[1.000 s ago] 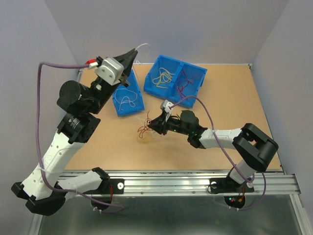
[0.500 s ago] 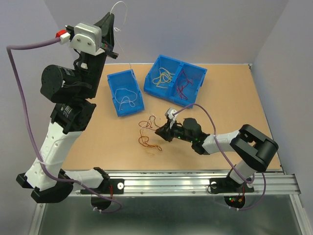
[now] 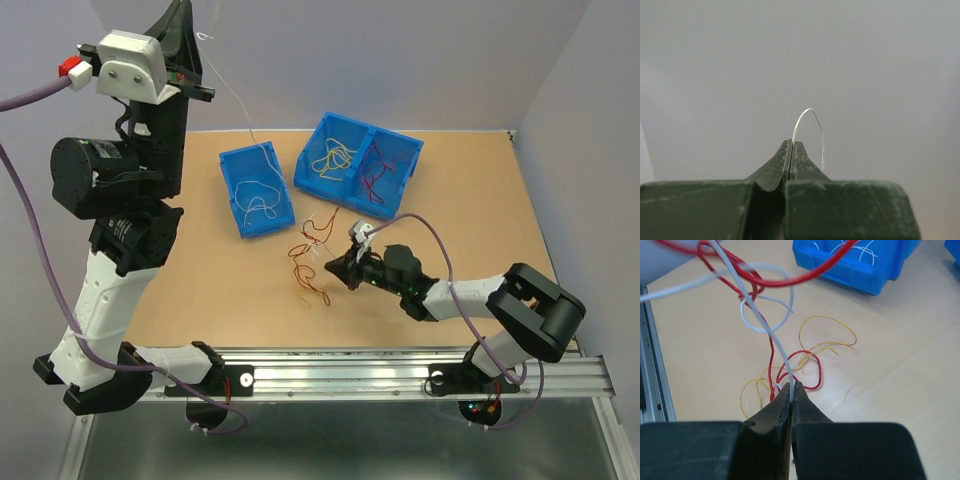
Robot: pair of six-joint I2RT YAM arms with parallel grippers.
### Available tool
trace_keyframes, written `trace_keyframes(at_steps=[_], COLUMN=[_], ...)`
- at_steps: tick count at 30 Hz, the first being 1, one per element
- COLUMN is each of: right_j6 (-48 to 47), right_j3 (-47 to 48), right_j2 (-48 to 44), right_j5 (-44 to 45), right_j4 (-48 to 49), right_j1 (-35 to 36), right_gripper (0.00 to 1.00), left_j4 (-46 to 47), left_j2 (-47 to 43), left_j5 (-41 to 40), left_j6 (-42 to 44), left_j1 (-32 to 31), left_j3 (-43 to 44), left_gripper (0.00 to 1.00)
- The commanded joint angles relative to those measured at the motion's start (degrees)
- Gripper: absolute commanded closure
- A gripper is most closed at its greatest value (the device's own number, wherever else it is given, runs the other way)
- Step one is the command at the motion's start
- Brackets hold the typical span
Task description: Untangle the cables
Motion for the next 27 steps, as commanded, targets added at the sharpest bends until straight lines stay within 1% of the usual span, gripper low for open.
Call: trace_keyframes(at_steps=[1, 3, 4, 5, 6, 7, 8, 9, 10, 11, 12, 16, 20, 23, 26, 27], right_j6=[0.89, 1.24, 1.33, 1.42, 1.42, 1.42, 1.42, 1.16, 1.16, 1.07, 1.07, 0.37, -1.04, -3.4, -4.38, -4.9], right_j3=[-2.52, -2.52, -2.43, -2.43, -2.08, -1.82, -1.3, -0.77, 0.46, 1.16, 1.87, 7.3, 12.58, 19.86, 24.27, 27.16], right_j2=[-3.41, -4.38, -5.43, -5.96, -6.4, -7.01, -7.63, -7.9, -8.16, -7.99, -7.9, -7.02, -6.67, -5.79, -4.3, -3.69], right_j5=[3.42, 2.63, 2.28, 1.84, 0.97, 0.09, -1.92, -3.08, -4.48, -6.32, -6.95, -7.74, -7.48, -6.78, -7.04, -6.43], right_j4=[2.52, 2.52, 2.52, 2.61, 2.61, 2.61, 2.61, 2.61, 2.61, 2.61, 2.61, 2.0, -1.07, -3.71, -4.95, -5.12], right_j1=[0.51, 0.51, 0.51, 0.51, 0.51, 0.51, 0.51, 0.51, 0.59, 0.6, 0.77, 1.38, 1.74, 1.74, 1.83, 1.83], right_gripper=[0.96, 0.79, 0.68, 0.46, 0.37, 0.3, 0.23, 0.2, 0.13, 0.1, 0.04, 0.0, 0.0, 0.0, 0.0, 0.0], left_j4=[7.84, 7.84, 8.02, 8.02, 8.02, 8.02, 8.1, 8.1, 8.1, 8.19, 8.19, 8.28, 8.63, 8.63, 8.63, 8.63], left_j2=[-2.54, -3.68, -3.95, -4.12, -4.65, -4.91, -5.35, -5.88, -6.23, -6.49, -6.76, -6.76, -6.67, -6.85, -7.11, -7.29], left_j5=[-2.94, -1.1, -0.39, 0.74, 1.45, 2.5, 5.65, 7.16, 9.35, 9.89, 10.33, 10.69, 10.42, 11.04, 11.74, 11.74], left_j6=[2.97, 2.18, 1.92, 1.57, 0.17, -0.28, -0.81, -1.77, -2.3, -3.0, -3.53, -4.59, -4.59, -5.82, -6.7, -7.22], left_j1=[-0.26, -0.26, -0.35, -0.35, -0.35, -0.26, -0.26, -0.26, -0.35, -0.35, -0.35, -0.44, -0.44, -0.44, -0.52, -0.52], left_j3=[0.73, -0.76, -1.99, -2.7, -3.4, -4.28, -6.72, -7.96, -10.41, -11.48, -12.28, -15.35, -16.59, -16.85, -17.21, -17.29], left_gripper=[1.0, 1.0, 1.0, 1.0, 1.0, 1.0, 1.0, 1.0, 1.0, 1.0, 1.0, 1.0, 1.0, 1.0, 1.0, 1.0])
